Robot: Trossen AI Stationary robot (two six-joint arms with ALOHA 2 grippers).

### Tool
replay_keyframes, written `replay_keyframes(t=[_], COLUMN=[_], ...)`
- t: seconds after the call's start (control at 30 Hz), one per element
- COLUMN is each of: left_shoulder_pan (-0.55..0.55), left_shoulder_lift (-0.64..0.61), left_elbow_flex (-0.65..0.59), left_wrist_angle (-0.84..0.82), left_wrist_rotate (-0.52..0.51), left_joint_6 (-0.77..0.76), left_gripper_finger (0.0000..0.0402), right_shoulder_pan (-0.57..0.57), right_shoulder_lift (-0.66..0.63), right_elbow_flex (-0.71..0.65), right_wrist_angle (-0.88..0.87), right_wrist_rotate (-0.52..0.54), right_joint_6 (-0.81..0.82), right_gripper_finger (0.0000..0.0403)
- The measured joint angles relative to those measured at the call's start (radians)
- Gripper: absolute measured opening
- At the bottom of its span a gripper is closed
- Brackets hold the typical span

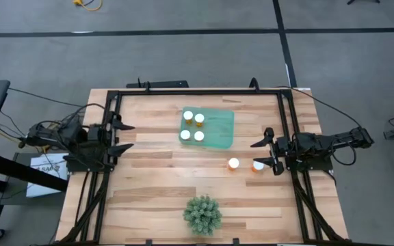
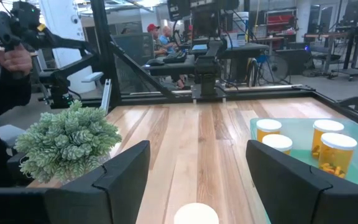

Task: Pick and place pill bottles into a basket
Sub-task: Put the orange pill bottle into the green bin

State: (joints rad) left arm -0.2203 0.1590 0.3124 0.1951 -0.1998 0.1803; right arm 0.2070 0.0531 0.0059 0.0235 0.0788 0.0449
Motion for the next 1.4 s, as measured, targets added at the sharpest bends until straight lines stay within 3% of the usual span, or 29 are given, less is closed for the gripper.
replay_keyframes(t=[0.33,0.67,1.07,1.4], left_shoulder_pan=[0.0,0.0,0.0,0.0], left_shoulder_lift=[-0.16,-0.155,-0.155,-0.155], left_elbow_flex=[-0.137,-0.302,-0.3,-0.263], left_wrist_angle=[0.058,0.333,0.144,-0.072], left_wrist_rotate=[0.113,0.154,0.105,0.142], left_joint_6=[0.014,0.01,-0.04,-0.11], left_gripper_finger=[0.027,0.027,0.027,0.027], right_shoulder_pan=[0.0,0.0,0.0,0.0], right_shoulder_lift=[0.0,0.0,0.0,0.0], right_elbow_flex=[0.0,0.0,0.0,0.0], right_wrist_angle=[0.0,0.0,0.0,0.0], right_wrist_rotate=[0.0,0.0,0.0,0.0], right_joint_6=[0.0,0.0,0.0,0.0], right_gripper_finger=[0.026,0.026,0.026,0.026])
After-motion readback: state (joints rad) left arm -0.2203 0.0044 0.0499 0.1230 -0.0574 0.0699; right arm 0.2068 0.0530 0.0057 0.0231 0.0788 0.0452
